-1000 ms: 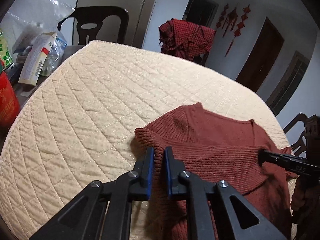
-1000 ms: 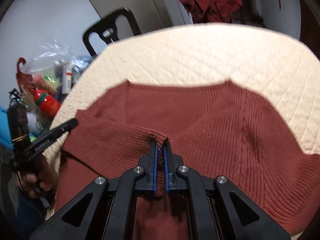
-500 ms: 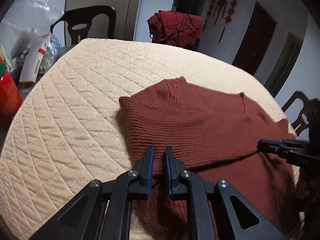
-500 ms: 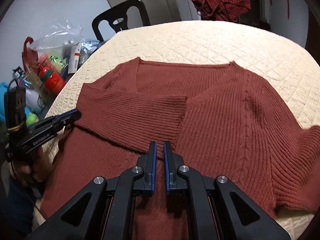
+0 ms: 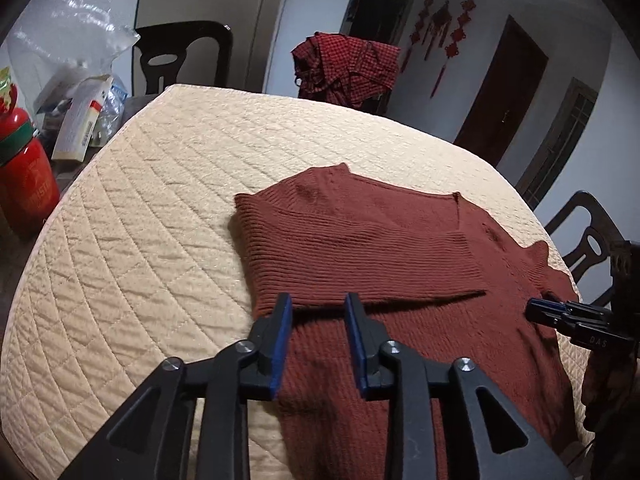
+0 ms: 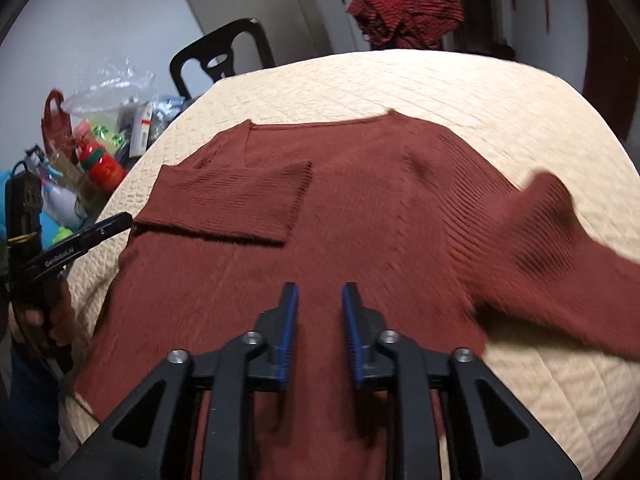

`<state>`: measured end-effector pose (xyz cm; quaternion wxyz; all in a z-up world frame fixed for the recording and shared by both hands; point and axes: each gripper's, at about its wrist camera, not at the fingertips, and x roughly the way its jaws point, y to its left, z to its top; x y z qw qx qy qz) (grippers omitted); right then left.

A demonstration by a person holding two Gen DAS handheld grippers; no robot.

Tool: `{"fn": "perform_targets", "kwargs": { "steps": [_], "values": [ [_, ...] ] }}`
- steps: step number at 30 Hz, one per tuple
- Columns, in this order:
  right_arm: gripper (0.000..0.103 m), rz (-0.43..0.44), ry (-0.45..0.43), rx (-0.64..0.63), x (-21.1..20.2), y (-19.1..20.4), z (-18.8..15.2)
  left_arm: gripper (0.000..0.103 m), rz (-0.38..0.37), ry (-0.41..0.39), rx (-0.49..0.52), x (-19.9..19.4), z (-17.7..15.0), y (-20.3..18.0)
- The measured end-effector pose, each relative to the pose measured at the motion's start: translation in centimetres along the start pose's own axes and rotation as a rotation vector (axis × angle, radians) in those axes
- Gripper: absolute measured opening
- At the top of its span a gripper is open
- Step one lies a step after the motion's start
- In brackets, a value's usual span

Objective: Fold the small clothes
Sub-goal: 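Fold the held sleeve across the sweater body with the left gripper, release, then grasp the other sleeve with the right gripper and fold it across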

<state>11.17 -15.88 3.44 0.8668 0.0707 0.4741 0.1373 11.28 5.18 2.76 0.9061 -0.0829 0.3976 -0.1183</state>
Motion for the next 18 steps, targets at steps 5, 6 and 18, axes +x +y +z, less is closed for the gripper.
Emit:
{"fn": "perform_targets", "kwargs": {
  "steps": [5, 6, 18],
  "values": [
    [0.031, -0.023, -0.03, 0.047, -1.3, -1.9, -1.2, 0.035, 0.003, 0.029, 0.019, 1.8, 0.3, -0.8],
    [0.031, -0.024, -0.025, 0.062, -1.2, -2.2, -1.4, 0.035, 0.004, 0.058, 0.015, 2.5, 0.1, -0.8],
    [0.033, -0.065, -0.129, 0.265, -5.5, -8.2, -3.6, 0.049, 0.002, 0.033, 0.05, -0.6, -1.2, -3.9]
  ]
}}
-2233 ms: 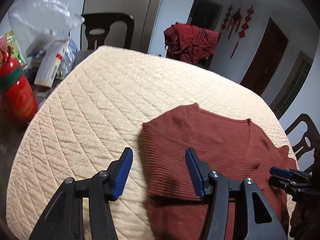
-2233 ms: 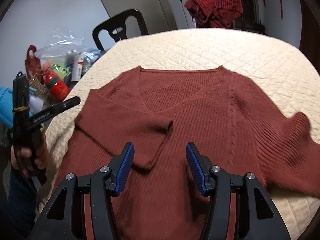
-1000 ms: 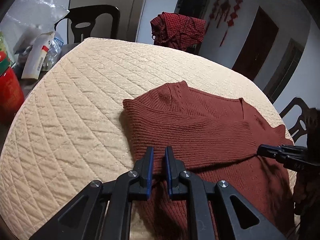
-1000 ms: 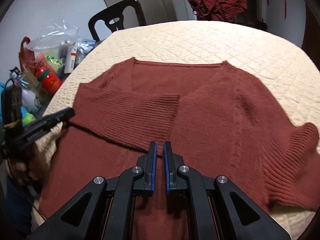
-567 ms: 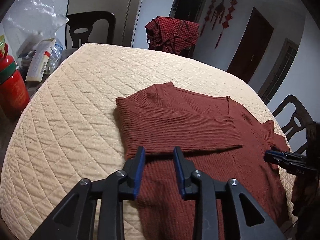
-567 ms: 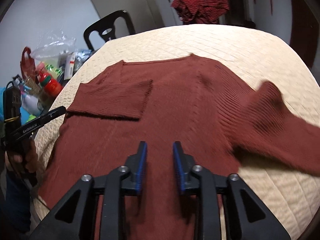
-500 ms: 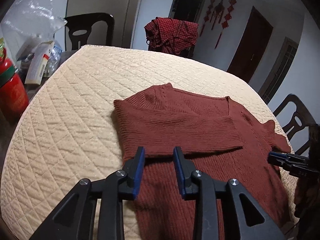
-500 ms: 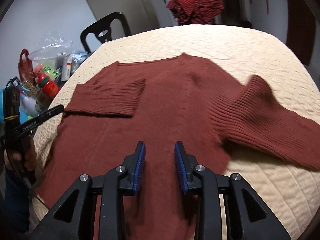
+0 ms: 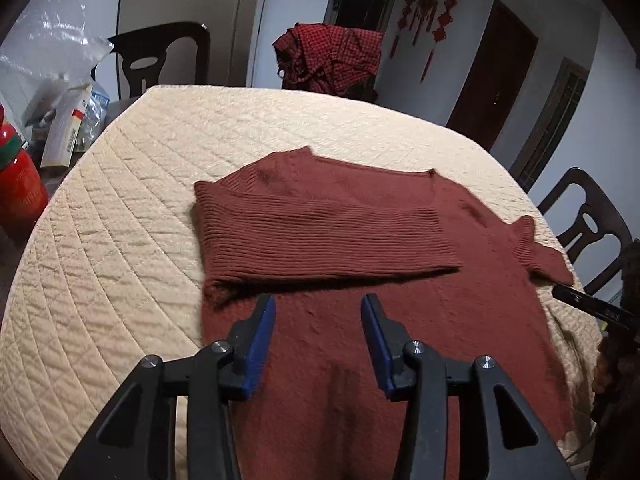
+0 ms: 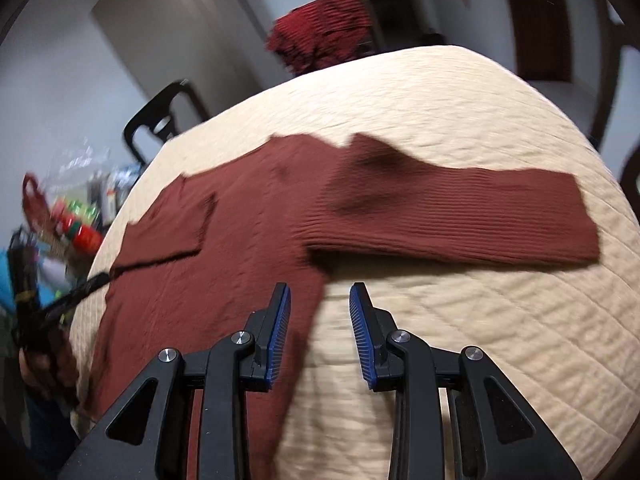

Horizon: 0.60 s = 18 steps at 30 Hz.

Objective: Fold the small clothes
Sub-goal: 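Grasp the other sleeve with the right gripper and fold it across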

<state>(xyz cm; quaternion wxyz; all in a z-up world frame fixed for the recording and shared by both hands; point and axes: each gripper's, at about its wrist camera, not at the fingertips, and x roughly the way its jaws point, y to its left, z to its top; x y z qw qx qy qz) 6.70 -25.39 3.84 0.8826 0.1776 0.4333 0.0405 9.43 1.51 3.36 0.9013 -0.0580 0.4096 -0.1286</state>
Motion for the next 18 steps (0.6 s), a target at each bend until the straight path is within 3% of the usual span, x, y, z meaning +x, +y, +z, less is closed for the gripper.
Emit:
{"fn": "perform_targets", "kwargs": {
  "steps": [4, 11, 18],
  "values": [
    [0.044, -0.022, -0.036, 0.132, -1.2, -3.1, 0.0, 0.055, 0.01, -0.024, 0.021, -1.3, -0.6, -1.9],
    [0.044, -0.095, -0.061, 0.338, -1.8, -7.5, 0.4, 0.056, -0.016, -0.017, 0.033, -0.7, -1.4, -4.3],
    [0.044, -0.088, -0.128, 0.492, -2.3, -10.3, 0.9, 0.056, 0.012, 0.023, 0.022, 1.5, -1.9, -4.3]
  ]
}}
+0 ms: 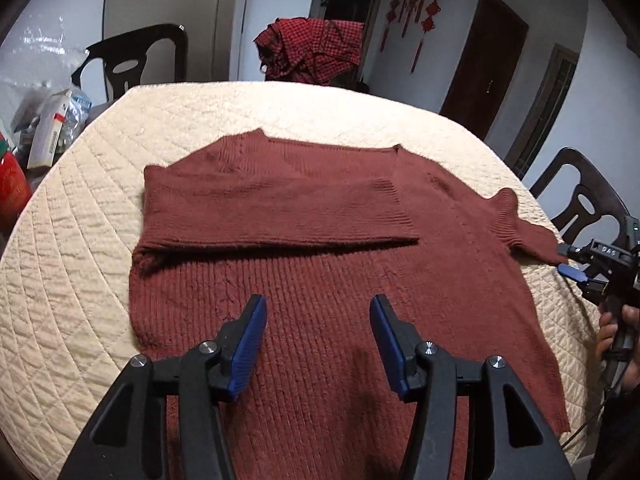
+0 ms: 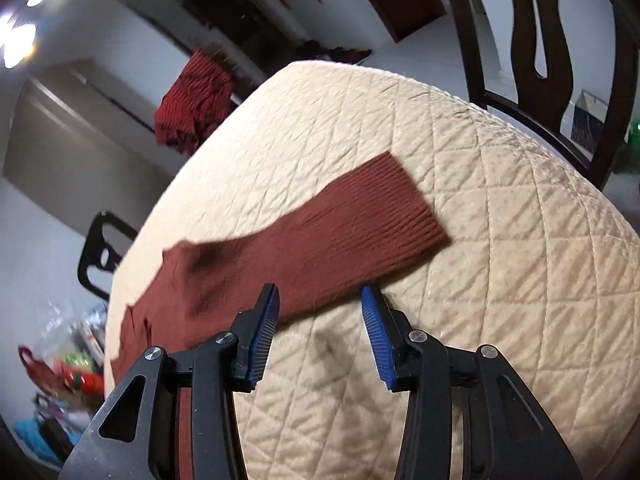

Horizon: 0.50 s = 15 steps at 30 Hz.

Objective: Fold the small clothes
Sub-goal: 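Grasp the other sleeve with the right gripper and fold it across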

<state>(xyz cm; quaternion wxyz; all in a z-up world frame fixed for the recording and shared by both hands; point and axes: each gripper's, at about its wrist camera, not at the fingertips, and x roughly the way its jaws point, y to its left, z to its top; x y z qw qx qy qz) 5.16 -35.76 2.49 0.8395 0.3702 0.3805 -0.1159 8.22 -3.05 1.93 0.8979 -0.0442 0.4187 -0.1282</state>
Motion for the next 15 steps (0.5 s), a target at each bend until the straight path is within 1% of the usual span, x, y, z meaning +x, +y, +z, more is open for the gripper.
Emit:
{"fn": "perform_targets", "kwargs": {
  "steps": [3, 6, 7, 8, 10, 11, 13, 15],
  "values": [
    [0.044, 0.006, -0.028, 0.061, 0.1, -0.6, 0.6, 0.056, 0.01, 0.022, -0.016, 0.7, -0.3, 0.3],
    [0.041, -0.018, -0.077, 0.093, -0.1, -1.2, 1.1, 0.057, 0.02, 0.016, -0.008, 0.9, -0.8, 0.1],
    [0.034, -0.031, -0.091, 0.1, 0.0, -1.4, 1.3, 0.057, 0.023, 0.012, -0.004, 0.9, -0.9, 0.0],
    [0.022, -0.059, -0.097, 0.102, 0.2, -1.5, 1.5, 0.057, 0.026, 0.009, -0.002, 1.0, -0.9, 0.0],
    [0.014, -0.073, -0.103, 0.112, 0.4, -1.9, 2.1, 0.057, 0.026, 0.005, -0.003, 1.0, -1.0, 0.0],
    [0.011, -0.069, -0.103, 0.118, 0.5, -2.0, 2.3, 0.058, 0.025, 0.004, -0.002, 1.0, -1.0, 0.0],
    [0.01, -0.062, -0.107, 0.102, 0.4, -1.7, 2.8, 0.06, 0.02, 0.003, -0.003, 1.0, -1.1, 0.0],
    [0.01, -0.036, -0.126, 0.067, -0.2, -0.5, 3.0, 0.06, 0.019, 0.003, -0.001, 1.1, -1.1, 0.0]
  ]
}}
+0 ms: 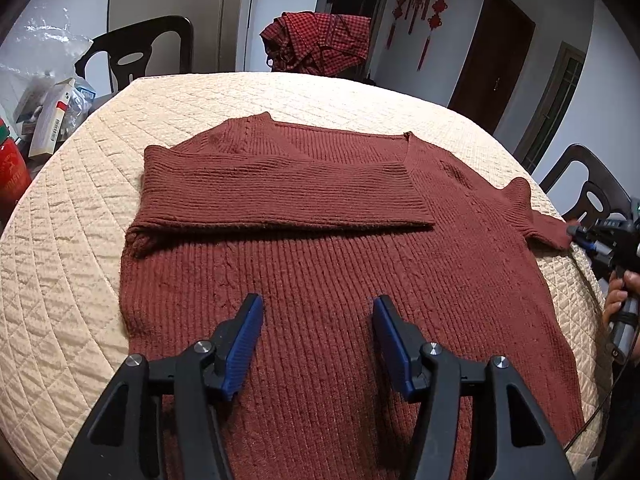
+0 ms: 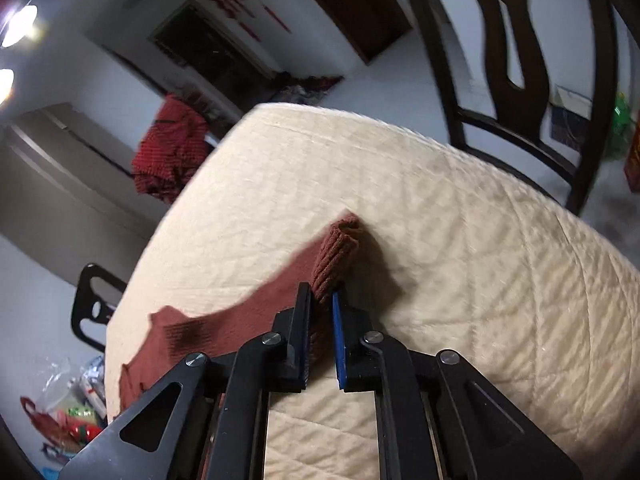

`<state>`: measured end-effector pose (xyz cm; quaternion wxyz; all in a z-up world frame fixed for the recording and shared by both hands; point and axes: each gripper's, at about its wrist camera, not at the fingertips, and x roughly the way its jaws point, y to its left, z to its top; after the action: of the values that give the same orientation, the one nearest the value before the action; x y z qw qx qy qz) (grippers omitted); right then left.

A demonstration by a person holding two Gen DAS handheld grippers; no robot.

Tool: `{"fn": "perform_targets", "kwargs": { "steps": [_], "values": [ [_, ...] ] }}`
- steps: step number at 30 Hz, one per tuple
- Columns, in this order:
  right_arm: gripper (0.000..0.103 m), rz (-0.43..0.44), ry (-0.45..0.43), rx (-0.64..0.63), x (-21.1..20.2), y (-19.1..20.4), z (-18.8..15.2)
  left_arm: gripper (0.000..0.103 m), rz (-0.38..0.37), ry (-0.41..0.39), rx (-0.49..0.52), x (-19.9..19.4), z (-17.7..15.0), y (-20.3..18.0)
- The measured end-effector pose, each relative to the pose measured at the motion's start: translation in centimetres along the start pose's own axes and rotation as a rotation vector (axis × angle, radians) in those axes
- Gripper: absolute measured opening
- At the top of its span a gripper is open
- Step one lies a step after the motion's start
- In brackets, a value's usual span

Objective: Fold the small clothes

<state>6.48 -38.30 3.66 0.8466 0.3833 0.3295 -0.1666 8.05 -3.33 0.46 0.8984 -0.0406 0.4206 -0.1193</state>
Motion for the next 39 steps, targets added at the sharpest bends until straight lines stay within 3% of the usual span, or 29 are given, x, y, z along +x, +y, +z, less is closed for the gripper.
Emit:
{"fn": "perform_targets", "kwargs": {
  "steps": [4, 8, 12, 15, 17, 19, 22, 28, 31, 32, 34, 35, 37, 39],
  "values": [
    [0.009, 0.115, -0.046, -0.131, -2.3, 4.8, -0.2, 0.062, -0.006, 0.0, -0.001, 0.0, 0.0, 0.0],
    [0.009, 0.267, -0.009, -0.309, -3.5, 11.5, -2.1, 0.062, -0.018, -0.002, -0.01, 0.0, 0.0, 0.2],
    [0.011, 0.403, 0.127, -0.496, -2.6, 17.5, -6.1, 0.062, -0.028, -0.005, -0.021, -0.2, 0.1, 0.4],
    [0.014, 0.463, 0.286, -0.633, -0.4, 20.3, -10.1, 0.062, -0.035, -0.002, -0.042, -0.5, 0.2, 0.6],
    [0.019, 0.47, 0.377, -0.671, 1.1, 20.8, -11.9, 0.062, -0.05, -0.006, -0.064, -1.0, 0.3, 1.0],
    [0.02, 0.487, 0.399, -0.684, 1.1, 20.4, -12.8, 0.062, -0.058, -0.016, -0.076, -1.6, 0.4, 1.2],
    [0.02, 0.505, 0.365, -0.667, 0.3, 18.8, -11.8, 0.062, -0.098, -0.018, -0.099, -2.1, 0.8, 1.4],
    [0.02, 0.442, 0.319, -0.594, -0.2, 15.5, -10.3, 0.062, -0.232, 0.044, -0.14, 0.2, 2.8, 0.1],
    [0.02, 0.416, 0.328, -0.576, -0.1, 13.8, -10.1, 0.061, -0.243, 0.076, -0.119, 2.2, 3.9, -1.1],
    [0.02, 0.407, 0.332, -0.573, -0.1, 13.3, -10.1, 0.058, -0.242, 0.094, -0.118, 3.0, 4.2, -1.4],
    [0.02, 0.386, 0.339, -0.568, 0.1, 12.5, -10.0, 0.039, -0.246, 0.121, -0.11, 4.1, 4.3, -2.1],
    [0.02, 0.379, 0.343, -0.572, 0.2, 12.2, -10.1, 0.035, -0.227, 0.113, -0.1, 4.1, 4.4, -2.4],
    [0.02, 0.372, 0.349, -0.581, 0.4, 11.9, -10.3, 0.008, -0.242, 0.113, -0.077, 4.1, 4.3, -3.1],
    [0.02, 0.367, 0.357, -0.592, 0.7, 11.6, -10.4, 0.006, -0.26, 0.106, -0.058, 3.8, 4.5, -3.7]
  ]
}}
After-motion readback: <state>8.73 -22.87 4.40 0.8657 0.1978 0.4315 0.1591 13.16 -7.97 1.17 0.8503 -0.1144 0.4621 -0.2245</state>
